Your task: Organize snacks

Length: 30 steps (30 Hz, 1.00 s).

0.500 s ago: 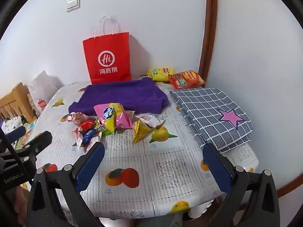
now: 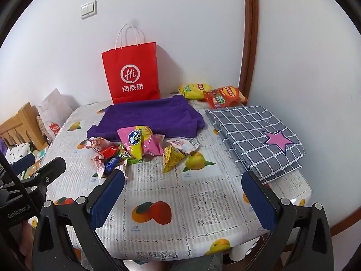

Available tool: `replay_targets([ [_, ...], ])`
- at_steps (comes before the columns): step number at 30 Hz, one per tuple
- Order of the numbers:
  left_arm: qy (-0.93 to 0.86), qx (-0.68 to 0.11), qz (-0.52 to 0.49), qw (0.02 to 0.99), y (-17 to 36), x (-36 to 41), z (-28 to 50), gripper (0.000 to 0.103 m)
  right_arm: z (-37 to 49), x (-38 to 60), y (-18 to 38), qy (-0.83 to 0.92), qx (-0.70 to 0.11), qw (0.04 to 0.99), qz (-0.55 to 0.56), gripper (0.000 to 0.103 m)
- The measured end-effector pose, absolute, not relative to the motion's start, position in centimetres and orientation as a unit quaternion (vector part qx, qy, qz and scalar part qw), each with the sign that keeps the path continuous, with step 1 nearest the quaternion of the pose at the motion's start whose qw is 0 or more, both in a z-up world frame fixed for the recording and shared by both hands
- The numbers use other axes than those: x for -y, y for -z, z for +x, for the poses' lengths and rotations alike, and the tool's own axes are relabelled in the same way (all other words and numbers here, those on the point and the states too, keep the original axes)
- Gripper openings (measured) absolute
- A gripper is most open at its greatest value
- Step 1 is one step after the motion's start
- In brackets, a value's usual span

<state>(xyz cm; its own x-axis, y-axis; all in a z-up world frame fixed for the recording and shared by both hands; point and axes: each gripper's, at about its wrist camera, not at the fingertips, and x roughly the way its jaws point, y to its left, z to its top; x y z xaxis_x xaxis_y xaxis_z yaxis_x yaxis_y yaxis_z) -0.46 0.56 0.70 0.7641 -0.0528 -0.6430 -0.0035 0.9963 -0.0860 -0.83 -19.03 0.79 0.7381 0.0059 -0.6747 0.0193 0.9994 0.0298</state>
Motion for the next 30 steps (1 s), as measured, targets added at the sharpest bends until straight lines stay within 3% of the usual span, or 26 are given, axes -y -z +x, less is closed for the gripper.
replay_targets([
  [30,0.012,-0.330,-0.037,0.943,-1.00,-0.51,-1.15,0.103,-1.46,18.46,-0.86,0.000,-0.354,0.935,0.028,0.102],
])
